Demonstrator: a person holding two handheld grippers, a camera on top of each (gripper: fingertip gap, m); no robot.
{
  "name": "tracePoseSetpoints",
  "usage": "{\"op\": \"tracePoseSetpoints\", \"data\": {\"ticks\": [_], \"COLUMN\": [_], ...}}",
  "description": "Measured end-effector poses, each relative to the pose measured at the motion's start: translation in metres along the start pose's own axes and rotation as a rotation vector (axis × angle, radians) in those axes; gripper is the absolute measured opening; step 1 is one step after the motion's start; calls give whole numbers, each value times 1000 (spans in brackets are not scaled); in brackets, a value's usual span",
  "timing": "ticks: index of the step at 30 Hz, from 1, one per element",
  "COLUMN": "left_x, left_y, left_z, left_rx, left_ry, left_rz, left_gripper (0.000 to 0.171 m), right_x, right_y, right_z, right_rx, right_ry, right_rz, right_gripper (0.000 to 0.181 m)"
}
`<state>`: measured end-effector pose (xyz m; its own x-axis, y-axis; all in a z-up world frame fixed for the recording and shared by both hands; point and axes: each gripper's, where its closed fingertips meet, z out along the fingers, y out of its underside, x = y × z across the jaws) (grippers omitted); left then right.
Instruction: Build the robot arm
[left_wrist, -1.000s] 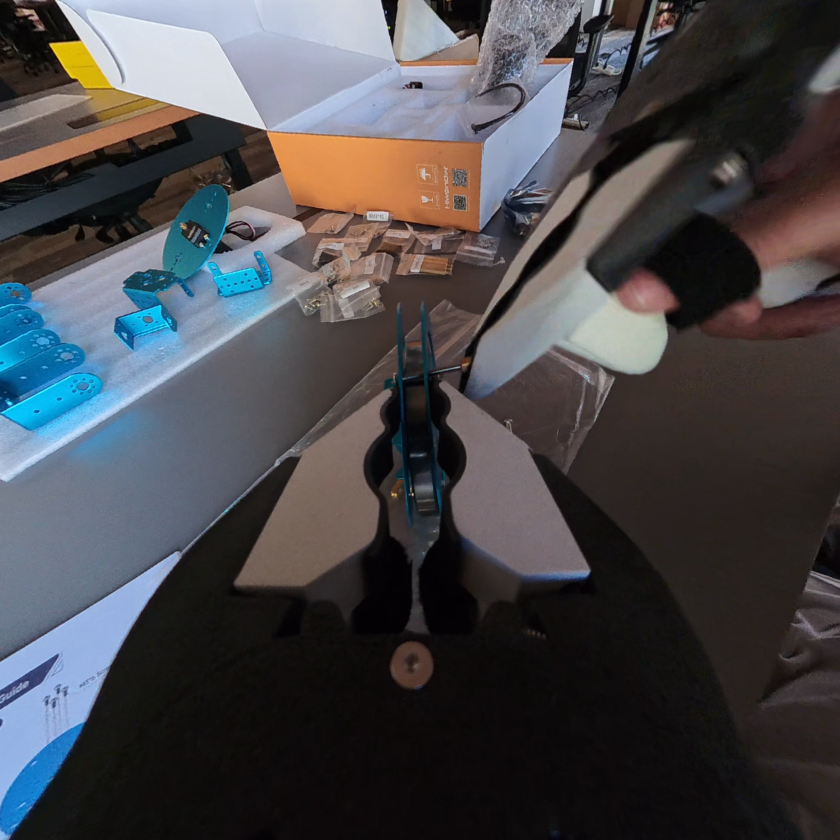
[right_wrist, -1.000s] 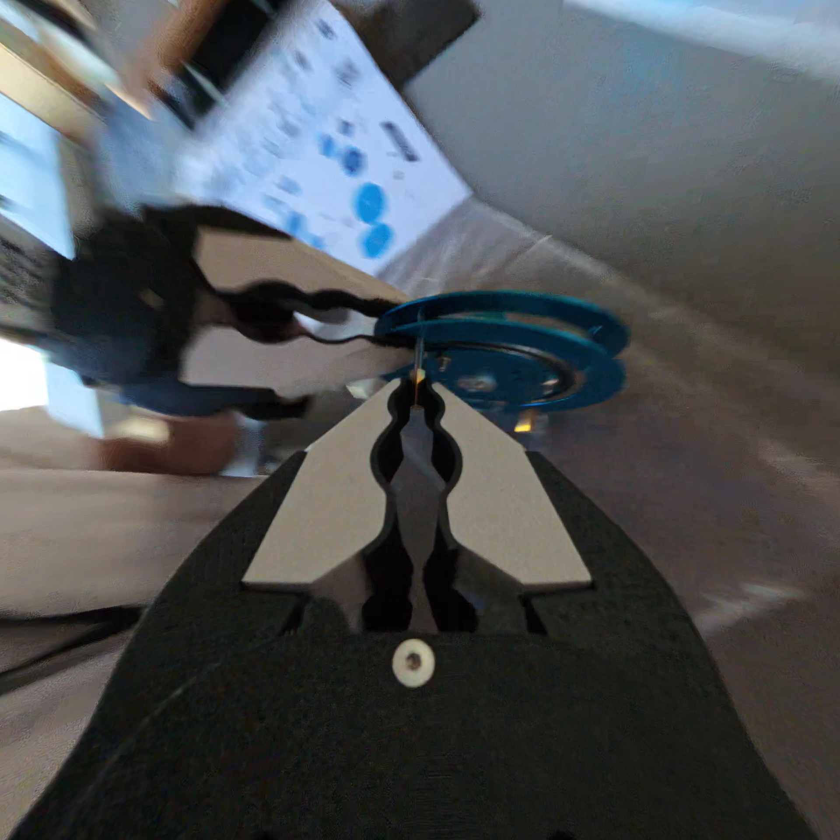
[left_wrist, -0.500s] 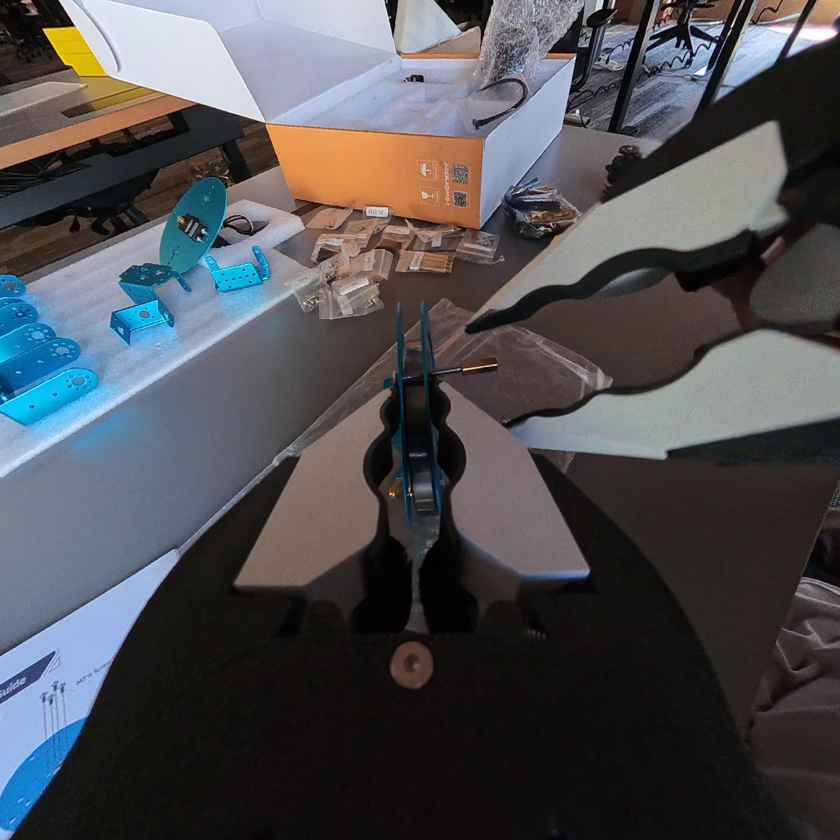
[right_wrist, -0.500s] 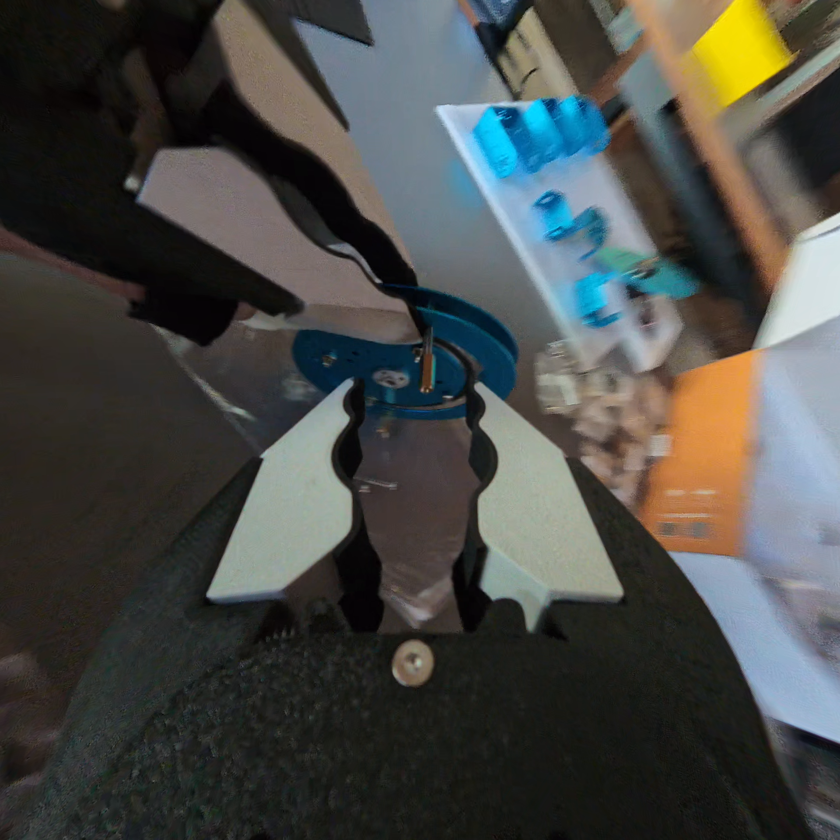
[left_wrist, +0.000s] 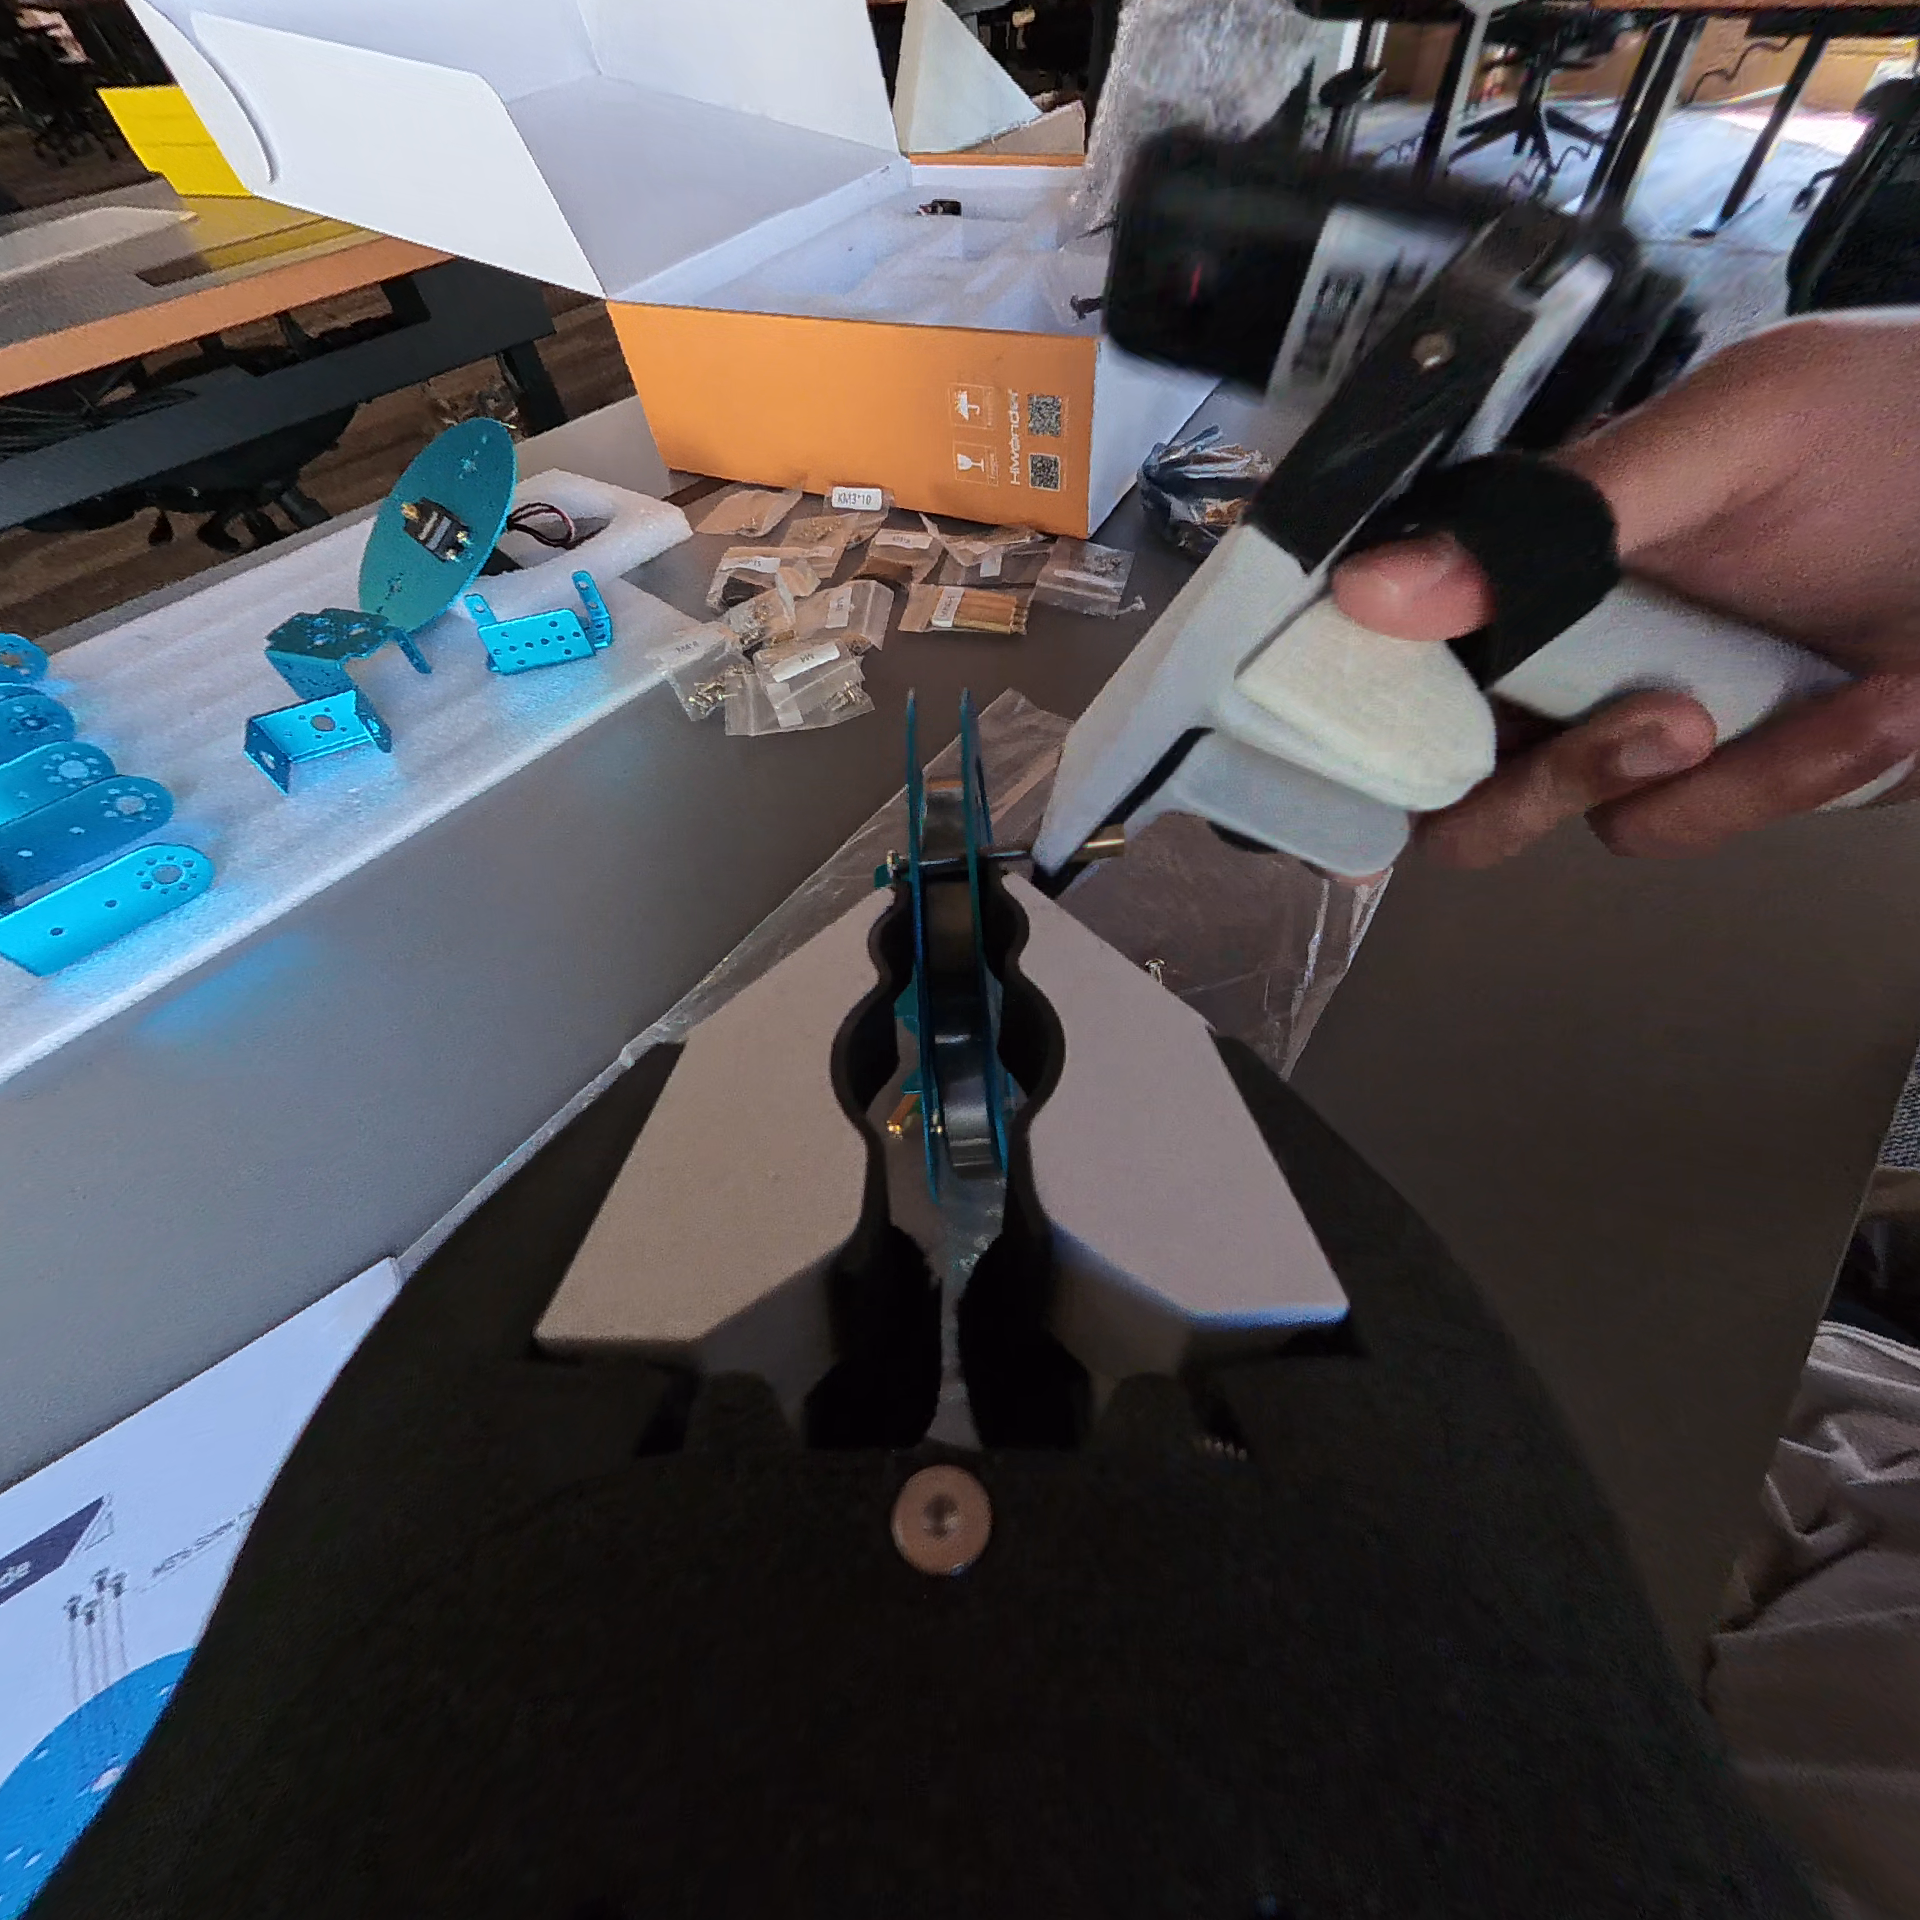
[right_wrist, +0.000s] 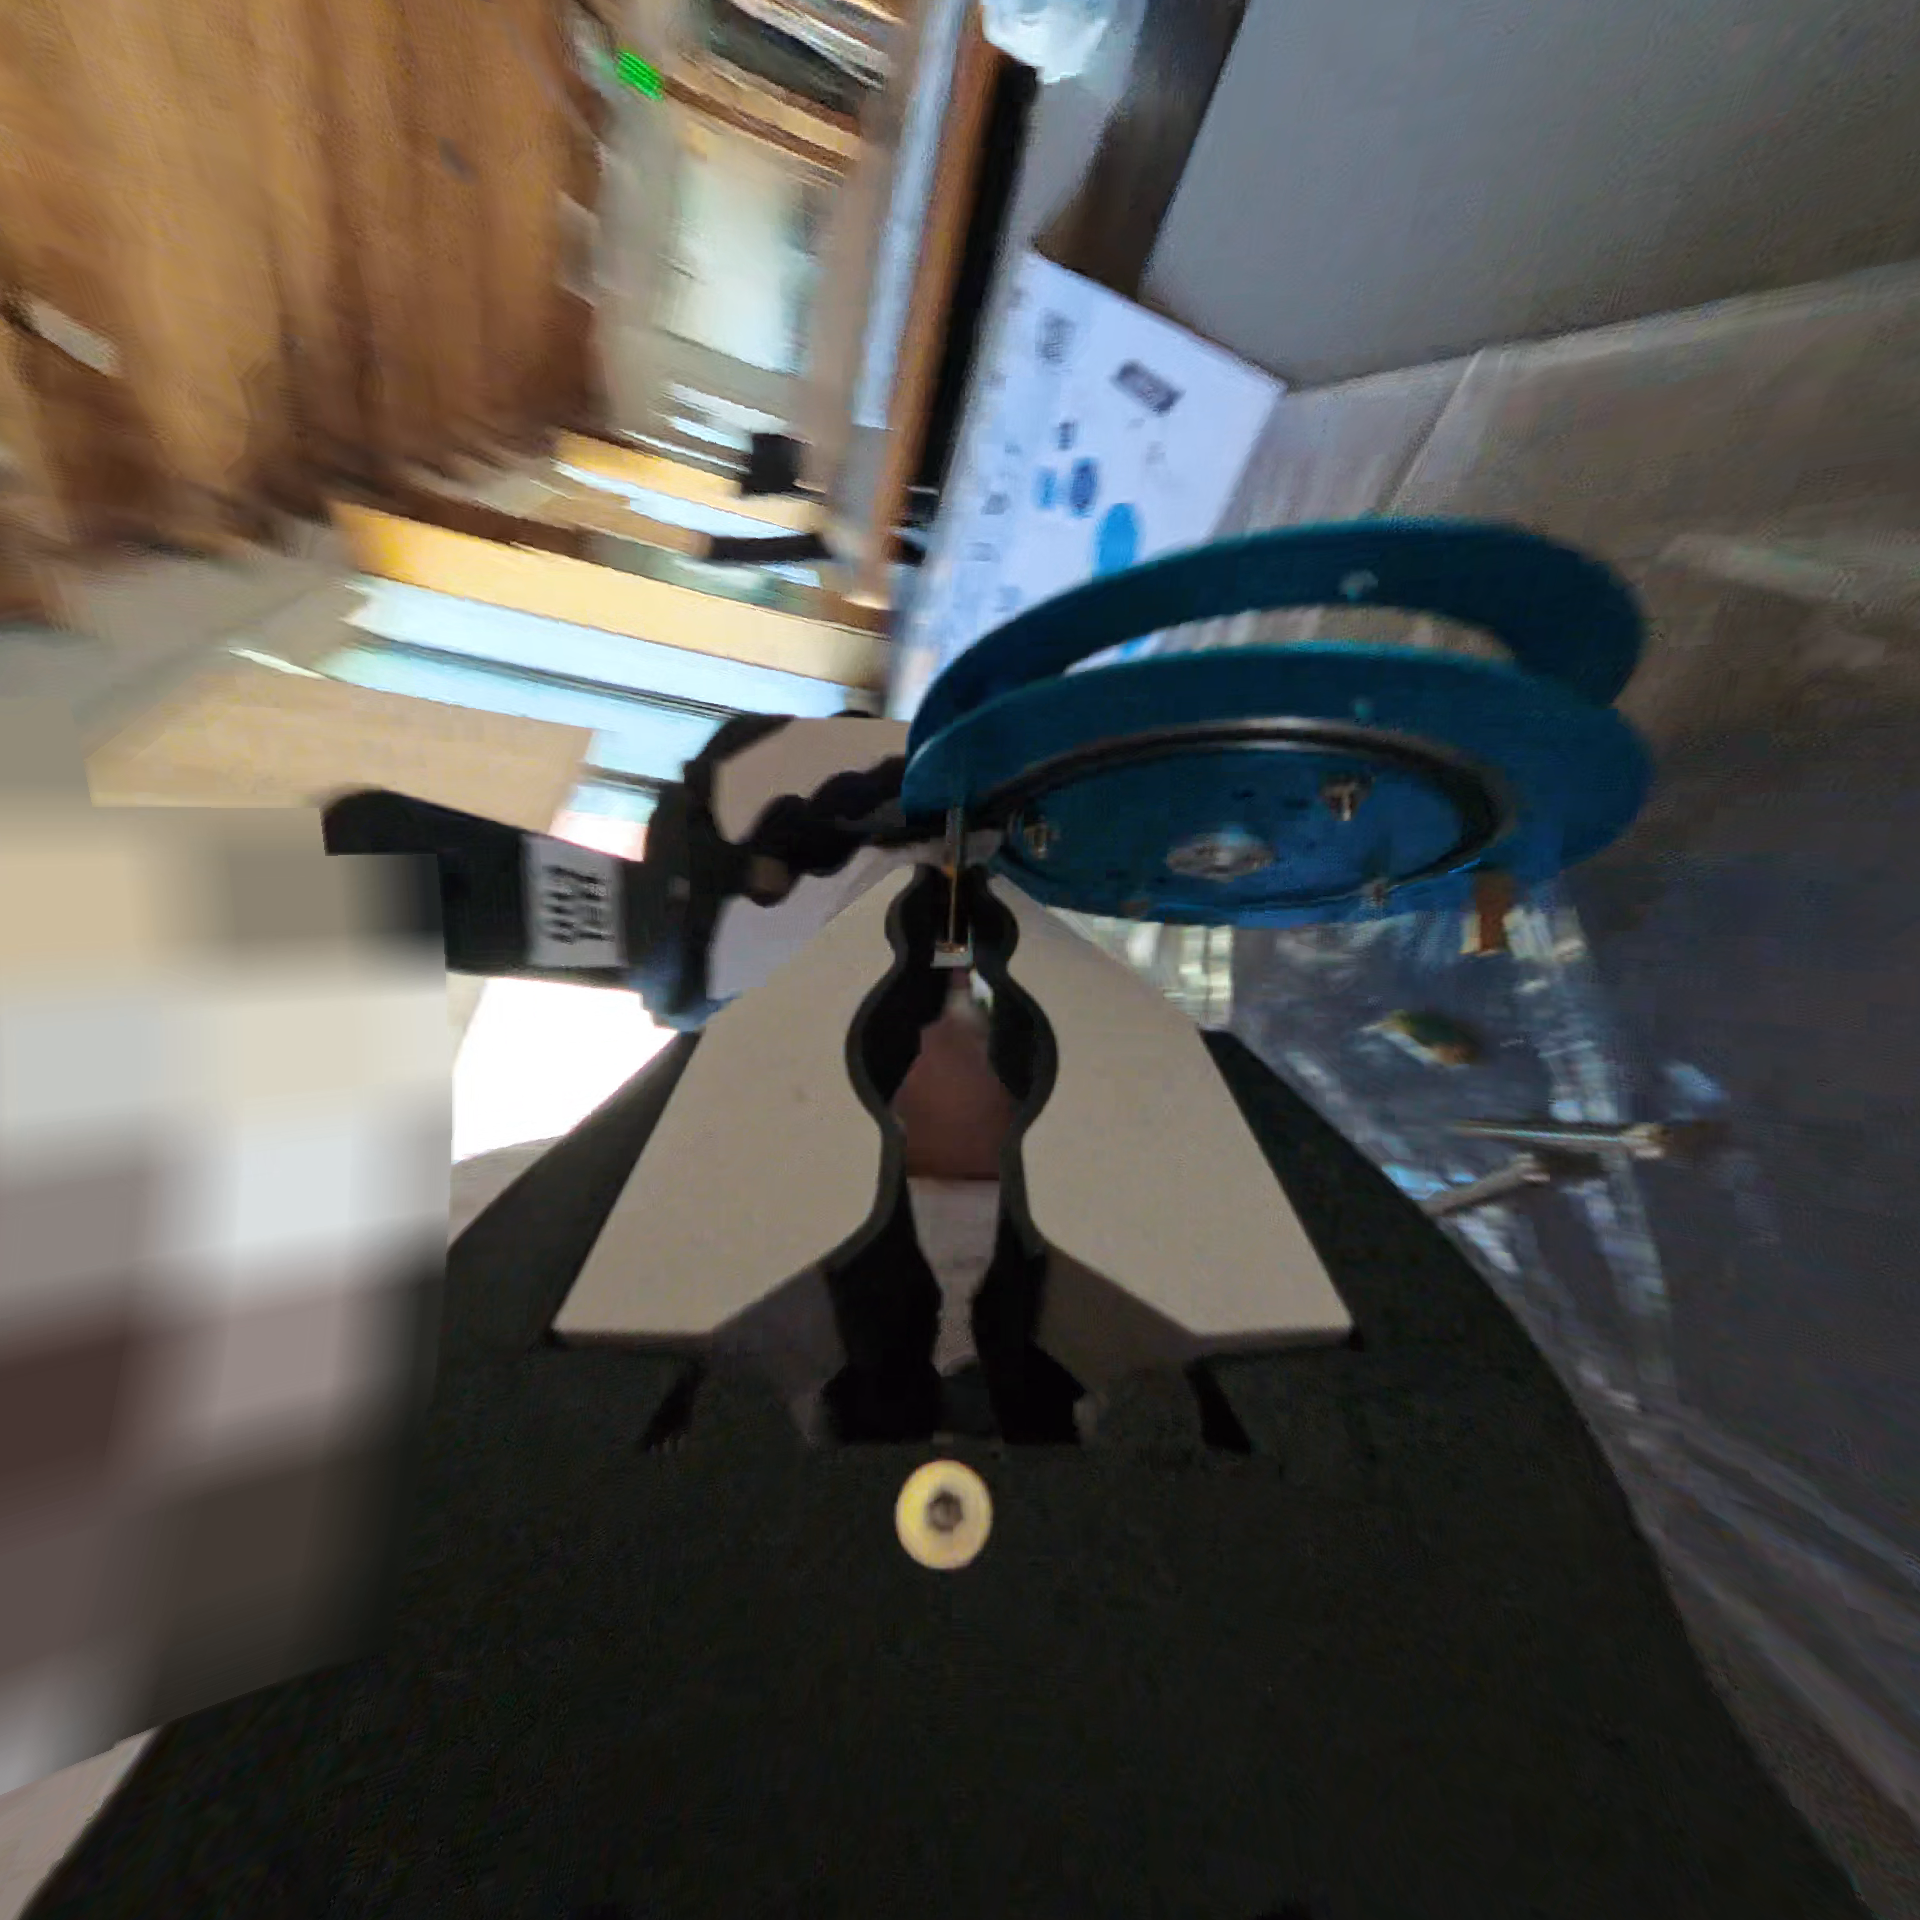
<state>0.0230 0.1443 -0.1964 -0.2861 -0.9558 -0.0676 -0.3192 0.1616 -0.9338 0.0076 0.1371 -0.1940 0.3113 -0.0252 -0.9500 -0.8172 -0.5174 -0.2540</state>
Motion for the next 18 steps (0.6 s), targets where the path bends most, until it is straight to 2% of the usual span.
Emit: {"op": "tracePoseSetpoints", "data": {"ticks": [1,2,3,5,7,9,11,12,14,16,18], "left_x": [0,0,0,0,0,0,1,0,-1,-1,0], "left_y": [0,0,0,0,0,-1,-1,-1,-1,-1,-1], "left_z": [0,0,0,0,1,2,2,2,2,2,1], "left_rx": [0,-2,-4,-6,-9,-15,-18,-19,-16,-7,-2], "left_ry": [0,-1,0,4,7,9,12,11,11,31,69], "left_rz": [0,0,1,3,1,9,16,16,9,-4,-30], "left_gripper": [12,12,12,12,12,12,12,12,12,12,12], "right_x": [-1,-1,-2,-6,1,11,9,5,7,7,5], "right_y": [0,0,0,4,6,4,-9,-12,-8,-8,-6], "right_z": [0,0,0,-2,-5,-11,-20,-20,-14,-13,-12], "right_rx": [10,20,32,39,24,-16,17,26,-27,-34,-44], "right_ry": [-72,-83,-45,99,404,758,1051,1132,1164,1131,1033], "right_rz": [71,46,-35,-302,-652,-972,-1216,-1322,-1381,-1351,-1259], "right_gripper": [4,4,6,27,41,42,31,20,5,5,5]}}
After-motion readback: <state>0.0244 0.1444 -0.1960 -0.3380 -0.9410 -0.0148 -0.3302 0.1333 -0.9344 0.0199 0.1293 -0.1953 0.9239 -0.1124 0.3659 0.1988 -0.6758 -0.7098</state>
